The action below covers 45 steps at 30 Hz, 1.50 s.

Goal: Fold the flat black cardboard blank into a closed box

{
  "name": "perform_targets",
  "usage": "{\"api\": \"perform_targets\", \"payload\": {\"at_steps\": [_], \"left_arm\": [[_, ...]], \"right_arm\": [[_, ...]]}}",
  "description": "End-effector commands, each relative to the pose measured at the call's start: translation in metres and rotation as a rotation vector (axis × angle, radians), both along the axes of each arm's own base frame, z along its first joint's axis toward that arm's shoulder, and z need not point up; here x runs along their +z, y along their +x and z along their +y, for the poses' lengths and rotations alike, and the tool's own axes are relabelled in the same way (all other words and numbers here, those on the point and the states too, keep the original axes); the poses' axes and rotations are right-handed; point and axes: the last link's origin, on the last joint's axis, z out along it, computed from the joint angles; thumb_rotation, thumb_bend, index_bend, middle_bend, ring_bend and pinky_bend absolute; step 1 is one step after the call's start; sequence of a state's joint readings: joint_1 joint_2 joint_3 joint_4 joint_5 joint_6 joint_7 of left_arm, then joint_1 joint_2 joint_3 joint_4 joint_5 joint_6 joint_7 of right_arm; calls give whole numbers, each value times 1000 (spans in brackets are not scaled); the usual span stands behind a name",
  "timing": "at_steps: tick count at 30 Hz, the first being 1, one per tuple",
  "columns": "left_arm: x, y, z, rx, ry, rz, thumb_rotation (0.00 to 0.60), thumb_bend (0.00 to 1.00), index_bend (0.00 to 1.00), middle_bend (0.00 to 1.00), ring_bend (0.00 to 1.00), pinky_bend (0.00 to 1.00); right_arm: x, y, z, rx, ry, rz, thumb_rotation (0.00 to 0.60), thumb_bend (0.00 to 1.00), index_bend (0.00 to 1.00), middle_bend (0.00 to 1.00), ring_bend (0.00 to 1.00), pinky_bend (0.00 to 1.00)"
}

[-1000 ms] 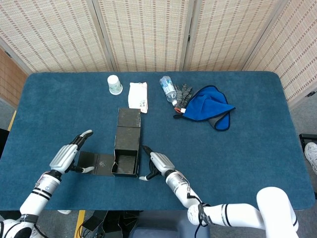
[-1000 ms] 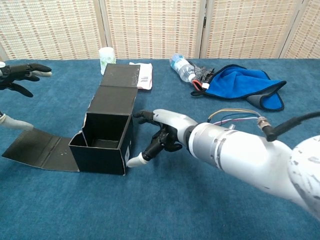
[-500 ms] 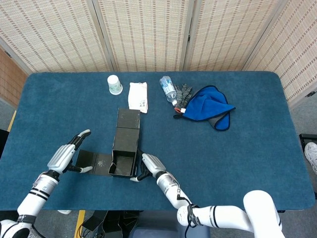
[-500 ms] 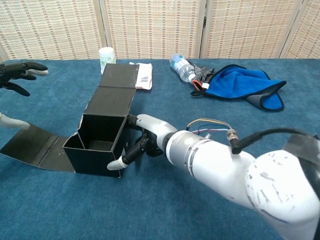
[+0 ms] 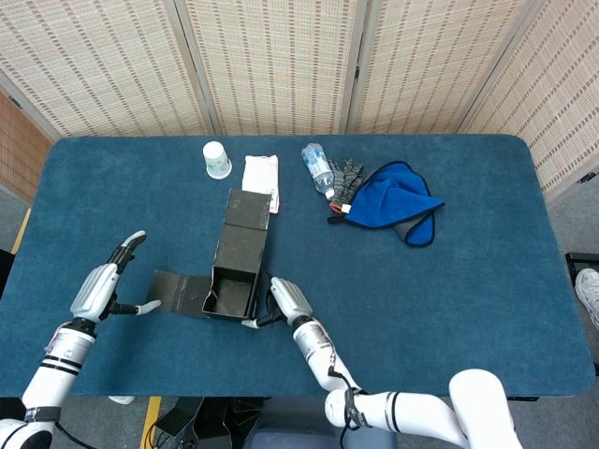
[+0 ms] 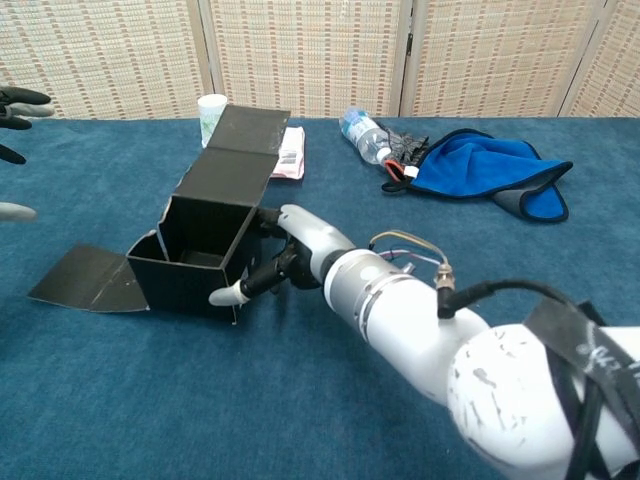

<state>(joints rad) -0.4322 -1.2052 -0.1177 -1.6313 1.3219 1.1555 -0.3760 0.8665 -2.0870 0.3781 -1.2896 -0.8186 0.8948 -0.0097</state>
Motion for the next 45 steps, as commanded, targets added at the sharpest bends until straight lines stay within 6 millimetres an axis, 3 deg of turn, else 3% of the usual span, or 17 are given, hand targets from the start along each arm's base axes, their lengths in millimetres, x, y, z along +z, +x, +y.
{"api": "perform_targets", "payload": {"at_steps": [1, 8, 17, 22, 30, 39, 45], "left_arm": [[7, -7, 2, 18, 66, -24, 600, 78, 0, 0, 0, 202], [8, -23, 7, 69, 150, -37, 600, 77, 0, 0, 0, 214], [-2, -28, 18, 105, 238, -104, 600, 78, 0, 0, 0, 214], [-12, -15, 22, 90, 215, -180, 600, 78, 0, 0, 0, 214], [-31, 19, 29, 71, 133, -373, 600, 78, 0, 0, 0, 214], [-40, 51, 40, 43, 98, -497, 600, 76, 0, 0, 0, 215], [-38, 57, 42, 31, 100, -503, 600, 76, 0, 0, 0, 219]], "right_arm": [[25, -4, -9, -61, 23, -121, 600, 311, 263, 373, 716, 1000], [72, -17, -21, -138, 96, -323, 600, 302, 269, 381, 716, 1000], [106, -36, -19, -258, 213, -564, 600, 301, 272, 385, 716, 1000], [106, -41, -18, -322, 273, -692, 600, 301, 277, 386, 716, 1000], [89, -41, -13, -338, 308, -768, 600, 301, 287, 396, 716, 1000], [66, -38, -8, -282, 290, -742, 600, 307, 295, 403, 726, 1000], [60, -41, -6, -227, 276, -678, 600, 309, 297, 405, 728, 1000]]}}
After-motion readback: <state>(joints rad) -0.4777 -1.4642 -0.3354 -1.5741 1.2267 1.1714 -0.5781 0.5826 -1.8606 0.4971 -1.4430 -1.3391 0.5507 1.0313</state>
